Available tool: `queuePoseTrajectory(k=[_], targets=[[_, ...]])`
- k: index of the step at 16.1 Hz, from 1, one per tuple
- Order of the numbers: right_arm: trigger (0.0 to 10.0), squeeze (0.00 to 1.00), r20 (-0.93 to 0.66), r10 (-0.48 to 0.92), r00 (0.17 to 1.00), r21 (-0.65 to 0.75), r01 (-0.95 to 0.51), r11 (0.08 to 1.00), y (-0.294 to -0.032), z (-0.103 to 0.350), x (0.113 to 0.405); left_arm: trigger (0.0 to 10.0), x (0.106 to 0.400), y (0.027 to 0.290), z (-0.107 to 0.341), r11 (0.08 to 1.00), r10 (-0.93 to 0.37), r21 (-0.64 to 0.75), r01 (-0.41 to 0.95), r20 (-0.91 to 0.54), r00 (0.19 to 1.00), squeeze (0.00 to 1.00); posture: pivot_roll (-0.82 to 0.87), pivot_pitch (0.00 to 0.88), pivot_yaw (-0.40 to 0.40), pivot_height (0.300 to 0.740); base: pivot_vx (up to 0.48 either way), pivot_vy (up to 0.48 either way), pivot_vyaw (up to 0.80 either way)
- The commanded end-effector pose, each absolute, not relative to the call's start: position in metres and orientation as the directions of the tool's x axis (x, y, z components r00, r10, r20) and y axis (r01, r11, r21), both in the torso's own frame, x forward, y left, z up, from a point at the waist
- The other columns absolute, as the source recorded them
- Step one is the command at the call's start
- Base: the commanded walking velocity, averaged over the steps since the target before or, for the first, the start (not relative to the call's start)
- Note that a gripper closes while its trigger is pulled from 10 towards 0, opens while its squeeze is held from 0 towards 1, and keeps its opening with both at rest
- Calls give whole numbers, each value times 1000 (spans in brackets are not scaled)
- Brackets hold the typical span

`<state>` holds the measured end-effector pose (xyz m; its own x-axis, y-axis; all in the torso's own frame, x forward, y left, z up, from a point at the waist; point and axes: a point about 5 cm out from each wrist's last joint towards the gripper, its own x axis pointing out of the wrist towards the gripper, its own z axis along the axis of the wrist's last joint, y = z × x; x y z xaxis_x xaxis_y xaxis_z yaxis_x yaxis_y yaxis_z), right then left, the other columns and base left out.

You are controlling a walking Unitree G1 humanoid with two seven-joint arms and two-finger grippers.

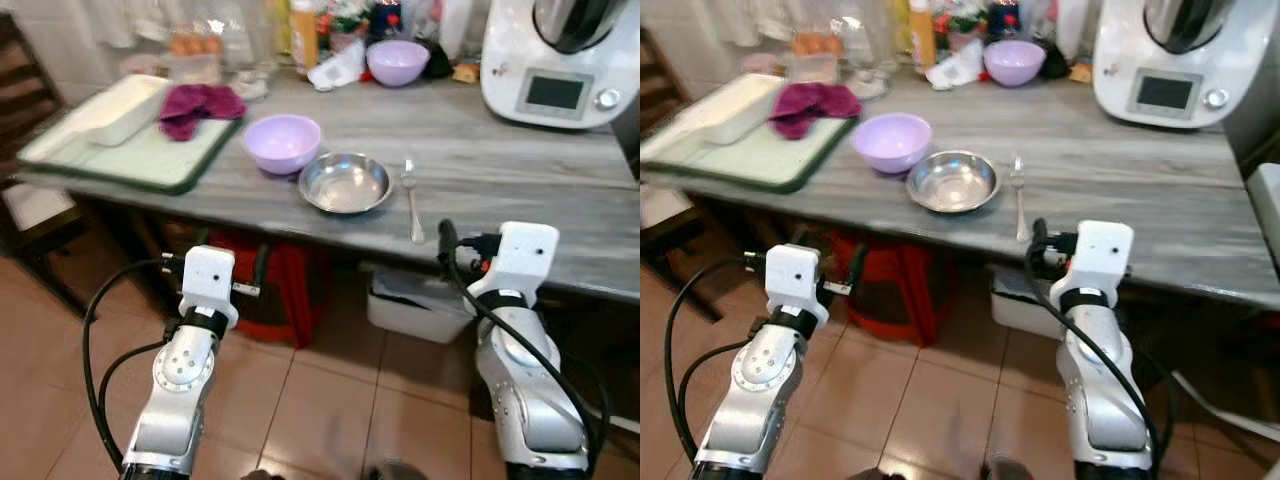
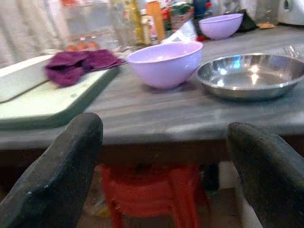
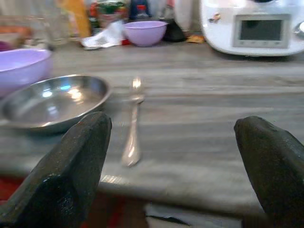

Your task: Setting the table

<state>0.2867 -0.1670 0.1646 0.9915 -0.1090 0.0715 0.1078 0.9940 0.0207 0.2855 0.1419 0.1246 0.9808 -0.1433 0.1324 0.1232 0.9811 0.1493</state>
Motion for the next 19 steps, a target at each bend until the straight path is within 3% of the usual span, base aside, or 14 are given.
queuePoseTrajectory(k=[1, 11, 17, 19], targets=[[10000, 0, 50, -105, 993, 39, 103, 994, -168, 162, 286, 10000, 284, 141, 121, 981, -141, 151, 123, 114, 983, 0, -209, 125, 61, 740, -334, 0, 0], [10000, 0, 61, -92, 994, 49, 90, 995, -166, 161, 284, 10000, 284, 140, 119, 977, -158, 163, 138, 118, 980, 0, -208, 128, 64, 740, -324, 0, 0], [10000, 0, 54, -100, 994, 53, 97, 994, -167, 159, 284, 10000, 284, 132, 124, 972, -222, 106, 207, 146, 964, 0, -209, 126, 65, 740, 0, 0, 0], [10000, 0, 45, -102, 994, 55, 100, 993, -167, 158, 285, 10000, 284, 132, 123, 968, -237, 115, 222, 146, 960, 0, -207, 125, 66, 740, 0, 0, -722]])
